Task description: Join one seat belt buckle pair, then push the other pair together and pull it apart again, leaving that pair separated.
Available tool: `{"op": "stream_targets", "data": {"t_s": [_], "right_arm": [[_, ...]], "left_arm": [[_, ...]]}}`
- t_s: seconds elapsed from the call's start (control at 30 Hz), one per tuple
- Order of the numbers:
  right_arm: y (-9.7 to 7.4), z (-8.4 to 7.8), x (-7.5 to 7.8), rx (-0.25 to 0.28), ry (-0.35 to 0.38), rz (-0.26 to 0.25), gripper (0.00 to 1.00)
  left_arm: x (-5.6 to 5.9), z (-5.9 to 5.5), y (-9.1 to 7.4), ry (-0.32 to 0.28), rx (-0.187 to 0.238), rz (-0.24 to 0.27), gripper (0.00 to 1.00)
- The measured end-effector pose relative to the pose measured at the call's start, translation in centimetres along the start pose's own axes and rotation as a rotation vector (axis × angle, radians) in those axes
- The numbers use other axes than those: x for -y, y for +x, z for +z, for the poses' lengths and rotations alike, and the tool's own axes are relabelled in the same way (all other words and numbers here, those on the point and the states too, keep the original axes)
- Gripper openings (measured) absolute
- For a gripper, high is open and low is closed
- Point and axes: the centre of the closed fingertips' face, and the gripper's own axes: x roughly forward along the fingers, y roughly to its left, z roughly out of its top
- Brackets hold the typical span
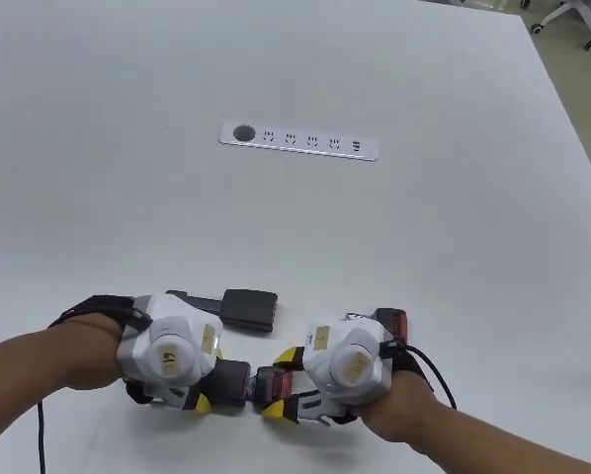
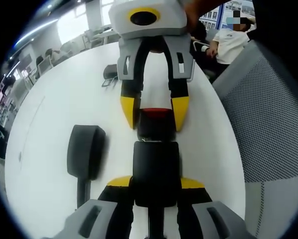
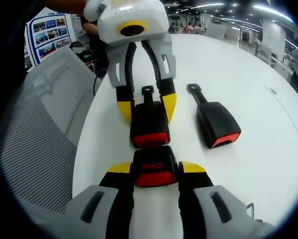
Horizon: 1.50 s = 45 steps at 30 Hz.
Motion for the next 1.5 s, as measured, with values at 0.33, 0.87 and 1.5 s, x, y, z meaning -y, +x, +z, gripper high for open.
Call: {"op": "stream_targets", "data": {"t_s": [0.33,0.87,1.5], "right_arm": [[0.41,0.10,0.14,-0.016,-0.007,-0.001,0.33],[0.61,0.08,0.41,0.031,0.011,-0.011,0.33],[-0.16,0.20,-0.09,0.140,0.034,-0.065,0.32]], "left_arm": [[0.04,0.14,-0.25,-0.004,0.029,-0.001,0.34],[0.07,-0.03,-0.41,-0.017,0.123,0.000,0.34],[0.17,0.18,-0.72,-0.015,0.211,-0.019,0.33]]}}
